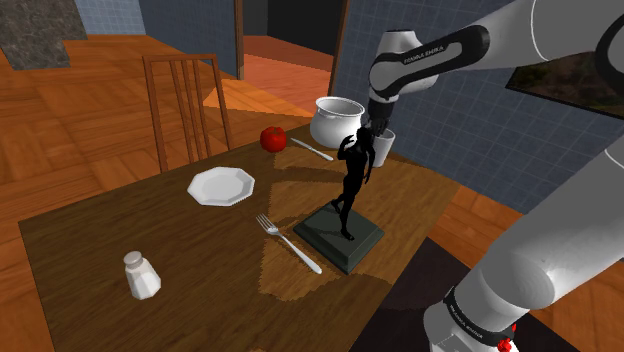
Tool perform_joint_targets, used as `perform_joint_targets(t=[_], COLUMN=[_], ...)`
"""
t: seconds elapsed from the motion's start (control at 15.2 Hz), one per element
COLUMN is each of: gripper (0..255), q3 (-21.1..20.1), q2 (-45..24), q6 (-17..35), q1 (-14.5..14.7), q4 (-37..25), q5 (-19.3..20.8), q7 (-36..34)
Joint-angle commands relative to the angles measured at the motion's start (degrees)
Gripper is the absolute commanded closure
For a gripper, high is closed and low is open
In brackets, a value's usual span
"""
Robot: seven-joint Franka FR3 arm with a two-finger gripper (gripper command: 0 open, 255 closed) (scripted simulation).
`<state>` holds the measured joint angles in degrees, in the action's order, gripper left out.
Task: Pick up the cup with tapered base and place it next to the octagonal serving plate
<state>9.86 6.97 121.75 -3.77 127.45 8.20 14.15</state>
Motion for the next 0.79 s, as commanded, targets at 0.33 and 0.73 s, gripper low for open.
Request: perform_joint_targets(t=[0.33, 0.73], gripper=[255, 255], q3=[-0.2, -0.4], q2=[1.9, 2.9], q6=[-5.4, -10.0], q1=[0.1, 0.2], q4=[-3.5, -7.1], q5=[-0.1, -0.2], q7=[0.3, 0.7])
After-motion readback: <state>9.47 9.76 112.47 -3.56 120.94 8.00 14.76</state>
